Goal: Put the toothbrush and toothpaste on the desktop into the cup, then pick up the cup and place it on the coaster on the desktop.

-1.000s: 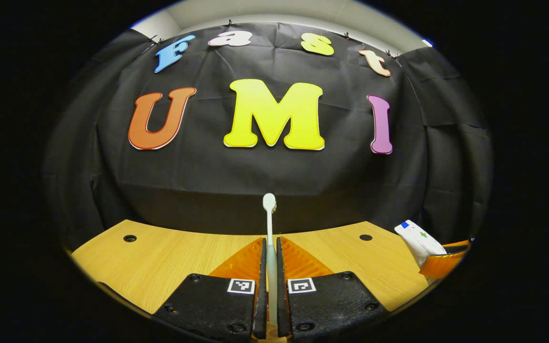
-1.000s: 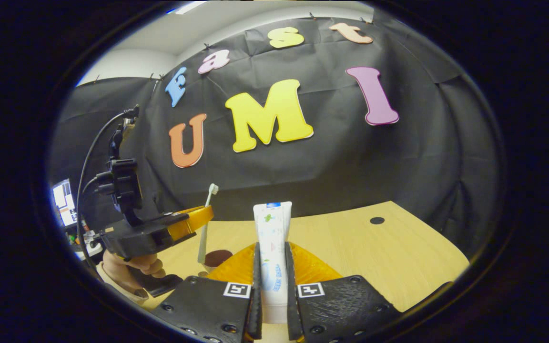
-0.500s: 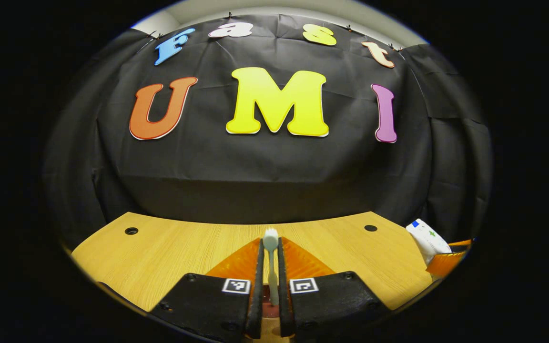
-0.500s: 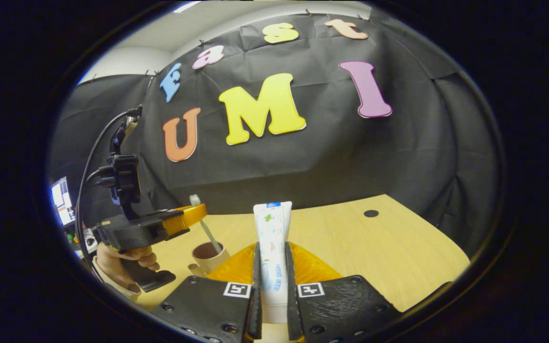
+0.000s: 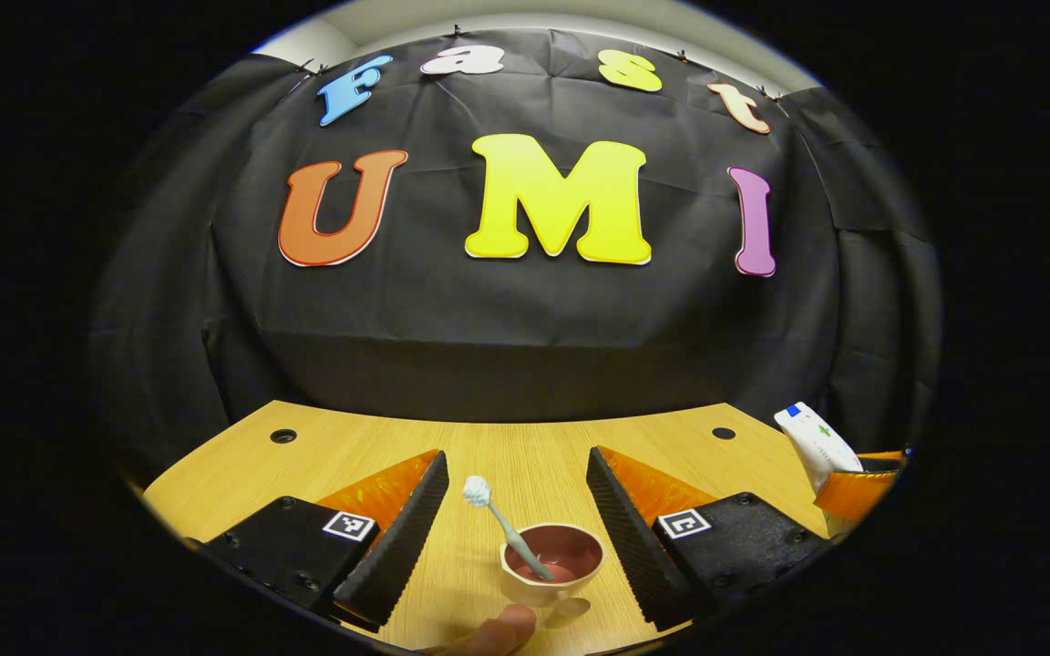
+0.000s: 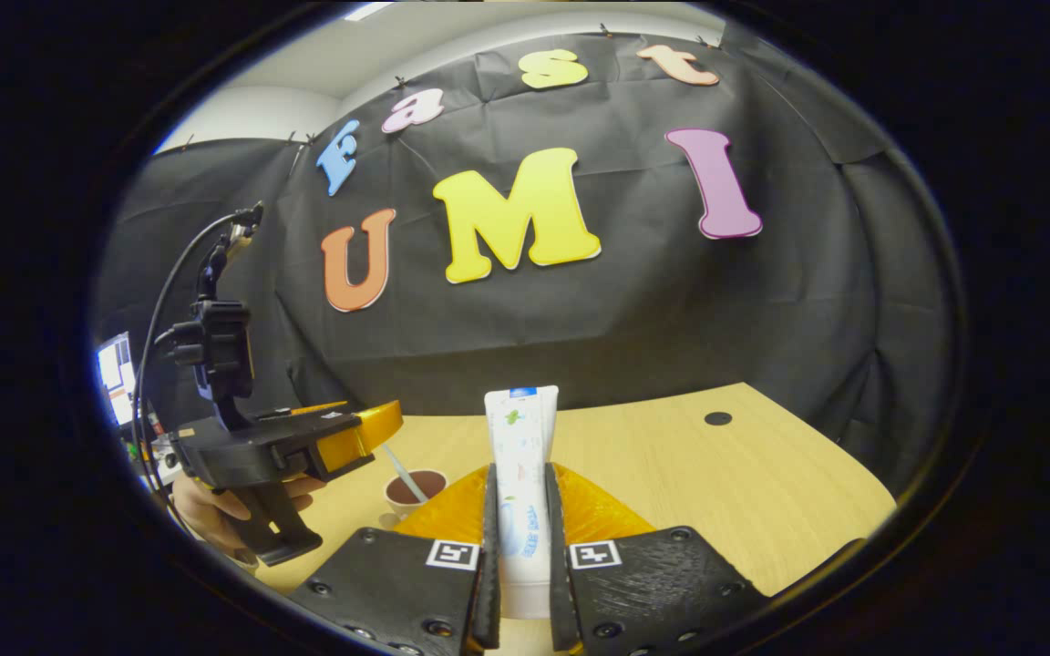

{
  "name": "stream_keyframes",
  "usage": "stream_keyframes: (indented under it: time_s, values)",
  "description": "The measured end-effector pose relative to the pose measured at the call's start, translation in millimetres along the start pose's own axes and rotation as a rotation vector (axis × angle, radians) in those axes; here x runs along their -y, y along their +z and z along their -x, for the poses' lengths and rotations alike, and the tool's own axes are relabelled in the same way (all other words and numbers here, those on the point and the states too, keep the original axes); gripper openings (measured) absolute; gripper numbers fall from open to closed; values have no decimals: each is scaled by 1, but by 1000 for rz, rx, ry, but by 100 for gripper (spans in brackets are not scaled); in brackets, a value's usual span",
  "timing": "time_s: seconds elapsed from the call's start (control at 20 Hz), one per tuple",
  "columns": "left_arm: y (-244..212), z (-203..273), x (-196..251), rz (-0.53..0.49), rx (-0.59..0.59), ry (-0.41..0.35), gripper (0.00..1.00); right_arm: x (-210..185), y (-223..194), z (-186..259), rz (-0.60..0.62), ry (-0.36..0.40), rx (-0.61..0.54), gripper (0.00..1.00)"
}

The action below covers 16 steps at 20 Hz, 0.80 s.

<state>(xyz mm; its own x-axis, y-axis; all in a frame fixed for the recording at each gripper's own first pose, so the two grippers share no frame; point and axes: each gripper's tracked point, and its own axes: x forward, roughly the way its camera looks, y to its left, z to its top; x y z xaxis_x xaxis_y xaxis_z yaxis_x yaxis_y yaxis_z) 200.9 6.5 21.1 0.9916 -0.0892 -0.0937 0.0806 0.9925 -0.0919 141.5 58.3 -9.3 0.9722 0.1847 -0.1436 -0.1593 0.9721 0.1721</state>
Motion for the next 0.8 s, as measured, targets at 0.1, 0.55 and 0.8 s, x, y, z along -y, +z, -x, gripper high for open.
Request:
stream_keyframes:
  time_s: [0.1, 0.55, 0.8]
  values:
    - [0, 7, -11, -2, 0, 15, 97, -10, 3, -3, 6, 9, 6, 22]
    - [-8, 47, -53, 35, -2, 51, 97, -70, -3, -49, -11, 135, -31, 21]
    - [-13, 65, -68, 51, 4, 49, 97, -93, -11, -77, -17, 146, -67, 22]
